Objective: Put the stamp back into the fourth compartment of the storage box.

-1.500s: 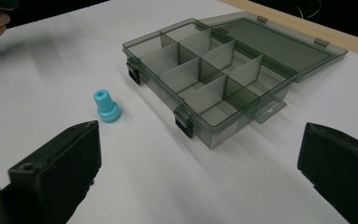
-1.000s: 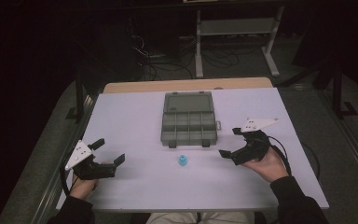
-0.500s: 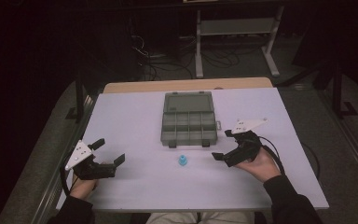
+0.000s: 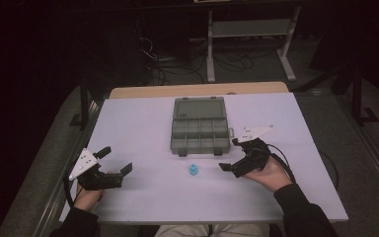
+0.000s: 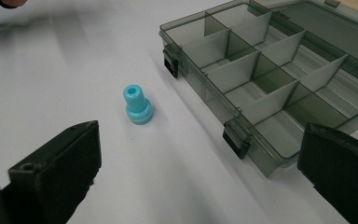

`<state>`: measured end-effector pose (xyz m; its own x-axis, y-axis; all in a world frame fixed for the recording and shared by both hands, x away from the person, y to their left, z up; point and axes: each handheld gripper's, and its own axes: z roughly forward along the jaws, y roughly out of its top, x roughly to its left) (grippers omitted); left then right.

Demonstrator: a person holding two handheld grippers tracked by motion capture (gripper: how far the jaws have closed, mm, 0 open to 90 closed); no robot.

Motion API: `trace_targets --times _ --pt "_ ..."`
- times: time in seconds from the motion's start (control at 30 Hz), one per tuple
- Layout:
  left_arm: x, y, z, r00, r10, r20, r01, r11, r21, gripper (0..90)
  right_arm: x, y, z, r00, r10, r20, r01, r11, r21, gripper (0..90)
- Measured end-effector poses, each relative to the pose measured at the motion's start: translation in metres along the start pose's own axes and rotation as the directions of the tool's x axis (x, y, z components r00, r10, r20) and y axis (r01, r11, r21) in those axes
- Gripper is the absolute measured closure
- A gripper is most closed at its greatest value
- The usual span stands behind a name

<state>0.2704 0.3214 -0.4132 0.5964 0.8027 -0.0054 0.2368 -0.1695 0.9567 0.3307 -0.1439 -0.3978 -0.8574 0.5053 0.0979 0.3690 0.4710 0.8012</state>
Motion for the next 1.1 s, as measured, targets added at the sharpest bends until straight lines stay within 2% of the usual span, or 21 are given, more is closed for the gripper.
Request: trace_targets --times 0.1,0.13,1.1 --pt "0.0 0.0 0.0 1.0 -0.001 0.001 0.001 1.0 -0.001 0.0 0.0 0.0 0.002 1.0 0.002 -0.005 -0.002 1.0 0.002 0.0" --pt "0.0 0.0 0.0 1.0 0.002 0.002 -0.002 1.0 0.0 0.0 0.001 0.0 0.003 0.9997 0.013 -0.019 -0.013 1.0 -0.001 0.0" --pt "0.0 0.0 0.0 1.0 0.001 0.005 -0.001 1.0 0.0 0.0 0.016 0.021 0.037 0.9939 -0.044 -0.101 0.05 0.997 0.063 0.0"
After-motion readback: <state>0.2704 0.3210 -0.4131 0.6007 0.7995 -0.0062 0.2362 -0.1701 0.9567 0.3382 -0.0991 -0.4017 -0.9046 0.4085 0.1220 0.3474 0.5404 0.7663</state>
